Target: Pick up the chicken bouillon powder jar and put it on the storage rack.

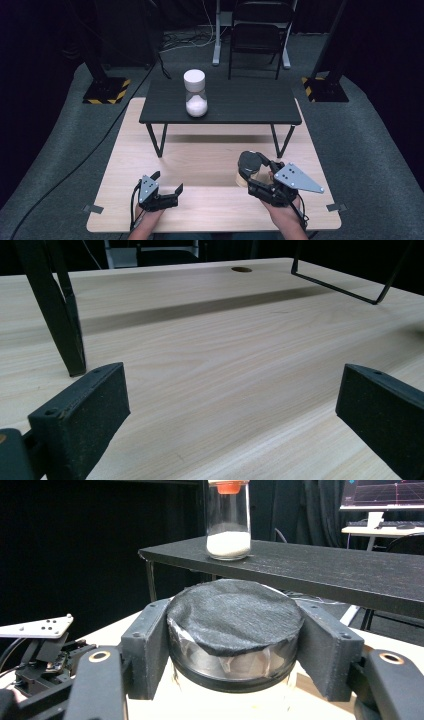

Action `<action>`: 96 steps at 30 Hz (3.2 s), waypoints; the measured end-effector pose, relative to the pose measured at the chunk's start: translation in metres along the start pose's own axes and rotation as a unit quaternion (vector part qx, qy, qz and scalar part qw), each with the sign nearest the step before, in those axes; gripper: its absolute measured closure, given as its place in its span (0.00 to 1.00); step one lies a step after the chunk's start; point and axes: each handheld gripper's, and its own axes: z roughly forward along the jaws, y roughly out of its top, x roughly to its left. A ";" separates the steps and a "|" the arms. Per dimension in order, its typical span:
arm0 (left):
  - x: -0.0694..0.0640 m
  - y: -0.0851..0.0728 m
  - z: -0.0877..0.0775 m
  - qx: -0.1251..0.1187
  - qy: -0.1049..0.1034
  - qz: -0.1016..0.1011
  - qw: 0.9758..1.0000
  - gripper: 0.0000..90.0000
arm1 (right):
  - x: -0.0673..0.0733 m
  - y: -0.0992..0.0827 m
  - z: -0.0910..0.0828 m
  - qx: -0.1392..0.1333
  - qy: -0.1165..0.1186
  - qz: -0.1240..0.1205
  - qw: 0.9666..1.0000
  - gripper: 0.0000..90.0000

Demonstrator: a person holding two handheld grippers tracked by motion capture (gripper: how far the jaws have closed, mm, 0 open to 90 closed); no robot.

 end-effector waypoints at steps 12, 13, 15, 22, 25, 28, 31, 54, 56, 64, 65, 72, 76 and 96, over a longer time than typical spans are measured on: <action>0.000 0.000 0.000 -0.001 0.000 0.003 1.000 0.00 | -0.003 0.011 0.011 -0.004 -0.002 -0.010 1.000 0.38; 0.000 0.000 0.000 -0.001 0.000 0.002 1.000 0.00 | -0.003 0.013 0.012 -0.004 -0.001 -0.011 1.000 0.38; 0.000 0.000 0.000 -0.001 0.000 0.001 1.000 0.00 | -0.005 0.017 0.015 -0.005 -0.001 -0.012 1.000 0.38; 0.000 0.000 0.000 -0.001 -0.002 0.003 1.000 0.00 | -0.008 0.029 0.027 0.000 -0.007 -0.022 1.000 0.38; 0.000 0.000 0.000 -0.001 -0.003 0.001 1.000 0.00 | -0.009 0.034 0.031 0.001 -0.010 -0.022 1.000 0.38; 0.000 0.000 0.000 -0.001 -0.004 0.002 1.000 0.00 | -0.011 0.040 0.035 -0.001 -0.013 -0.020 1.000 0.38; 0.000 0.000 0.000 -0.002 -0.007 0.005 1.000 0.00 | -0.011 0.045 0.038 -0.002 -0.020 -0.026 0.999 0.38; -0.001 0.000 0.000 -0.005 -0.010 0.009 1.000 0.00 | -0.016 0.056 0.061 -0.009 -0.035 -0.025 0.999 0.38; -0.001 0.000 0.000 -0.004 -0.010 0.009 1.000 0.00 | -0.018 0.058 0.065 -0.010 -0.033 -0.026 0.999 0.38; -0.001 0.000 0.000 -0.004 -0.011 0.008 1.000 0.00 | -0.019 0.075 0.080 -0.013 -0.034 -0.035 0.999 0.38; -0.001 0.000 0.000 -0.004 -0.012 0.007 1.000 0.00 | -0.019 0.077 0.081 -0.014 -0.035 -0.036 0.999 0.38; -0.001 0.000 0.000 -0.002 -0.014 0.010 1.000 0.00 | -0.023 0.080 0.090 -0.008 -0.045 -0.033 0.998 0.38; -0.001 0.000 0.000 -0.001 -0.015 0.008 1.000 0.01 | -0.026 0.083 0.095 -0.015 -0.048 -0.027 0.998 0.38; 0.000 0.000 0.000 0.002 -0.016 0.005 1.000 0.01 | -0.037 0.095 0.125 -0.040 -0.066 -0.024 0.997 0.38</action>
